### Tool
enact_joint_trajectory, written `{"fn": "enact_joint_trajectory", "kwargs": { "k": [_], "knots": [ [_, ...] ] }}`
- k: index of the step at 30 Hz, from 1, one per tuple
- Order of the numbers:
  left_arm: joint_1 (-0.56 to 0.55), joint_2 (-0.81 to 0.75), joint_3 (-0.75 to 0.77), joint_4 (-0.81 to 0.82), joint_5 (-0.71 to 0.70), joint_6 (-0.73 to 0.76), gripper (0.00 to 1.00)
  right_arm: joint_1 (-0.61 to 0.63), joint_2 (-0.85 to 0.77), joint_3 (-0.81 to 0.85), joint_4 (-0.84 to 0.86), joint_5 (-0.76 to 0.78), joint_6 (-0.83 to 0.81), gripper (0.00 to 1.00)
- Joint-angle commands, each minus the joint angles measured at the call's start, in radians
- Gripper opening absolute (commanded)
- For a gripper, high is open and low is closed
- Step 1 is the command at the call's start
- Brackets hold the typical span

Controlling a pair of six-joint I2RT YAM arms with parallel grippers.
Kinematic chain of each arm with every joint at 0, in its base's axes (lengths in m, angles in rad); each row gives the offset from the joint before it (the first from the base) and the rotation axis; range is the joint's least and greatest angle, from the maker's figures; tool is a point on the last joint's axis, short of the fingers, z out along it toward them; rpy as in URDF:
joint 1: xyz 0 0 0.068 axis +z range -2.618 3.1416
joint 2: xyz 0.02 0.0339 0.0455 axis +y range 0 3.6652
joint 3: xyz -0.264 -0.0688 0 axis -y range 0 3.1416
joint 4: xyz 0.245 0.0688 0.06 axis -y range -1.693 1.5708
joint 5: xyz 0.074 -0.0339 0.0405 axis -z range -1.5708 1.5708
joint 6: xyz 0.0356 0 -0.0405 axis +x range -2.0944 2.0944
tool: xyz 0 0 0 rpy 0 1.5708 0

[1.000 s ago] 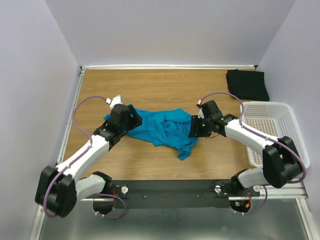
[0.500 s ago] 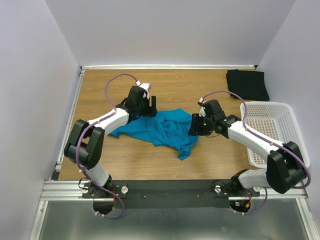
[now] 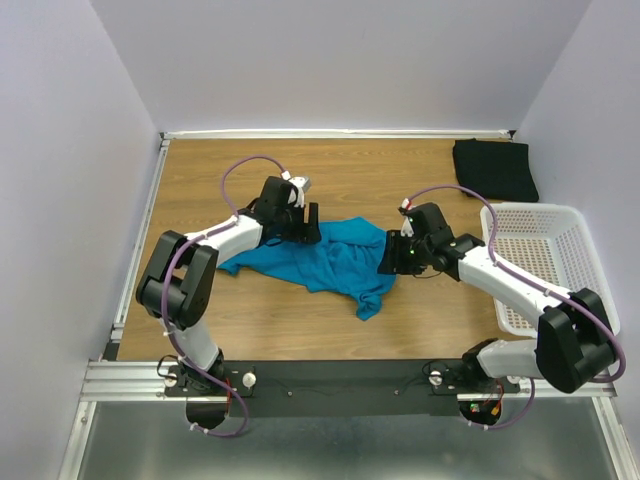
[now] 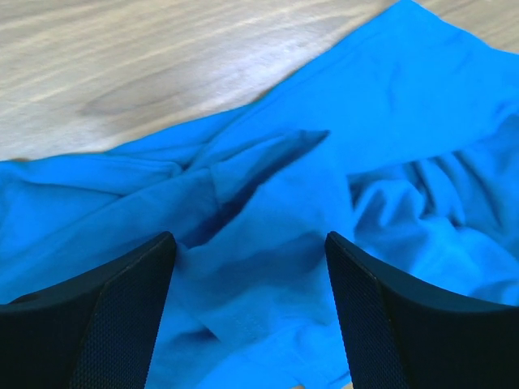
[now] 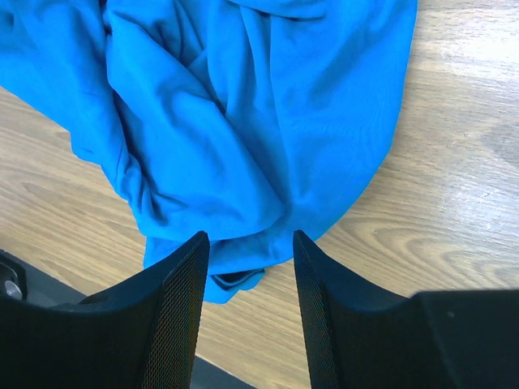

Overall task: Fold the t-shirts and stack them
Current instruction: Flatten the tshirt out

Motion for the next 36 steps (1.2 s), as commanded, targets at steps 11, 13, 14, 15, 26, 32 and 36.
{"fn": "enact_joint_trajectory", "kwargs": {
  "k": [11, 13, 14, 15, 26, 32, 36],
  "knots": [
    [-0.152, -0.229, -0.079, -0.033, 0.15, -0.162, 0.69, -0.001, 0.013, 0.007, 0.011, 0.02, -0.001, 0.53],
    [-0.204, -0.262, -0.115, -0.016, 0.15, -0.182, 0.68, -0.001, 0.016, 0.006, 0.011, 0.026, 0.001, 0.53],
    [-0.226, -0.26, -0.128, -0.007, 0.159, -0.189, 0.68, -0.001, 0.021, 0.004, 0.011, 0.032, -0.001, 0.53],
    [-0.256, -0.244, -0.149, -0.008, 0.162, -0.192, 0.68, -0.001, 0.028, 0.009, 0.011, 0.03, -0.004, 0.53],
    [-0.044, -0.321, -0.149, -0.027, -0.071, -0.163, 0.68, -0.001, 0.039, 0.015, 0.013, 0.02, -0.016, 0.53],
    [0.021, -0.131, -0.025, -0.086, -0.077, -0.006, 0.59, -0.001, 0.033, 0.015, 0.011, 0.017, -0.015, 0.53],
    [0.062, -0.022, 0.044, -0.12, -0.066, 0.044, 0.59, -0.001, 0.019, 0.012, 0.011, 0.015, -0.009, 0.53]
  ]
}}
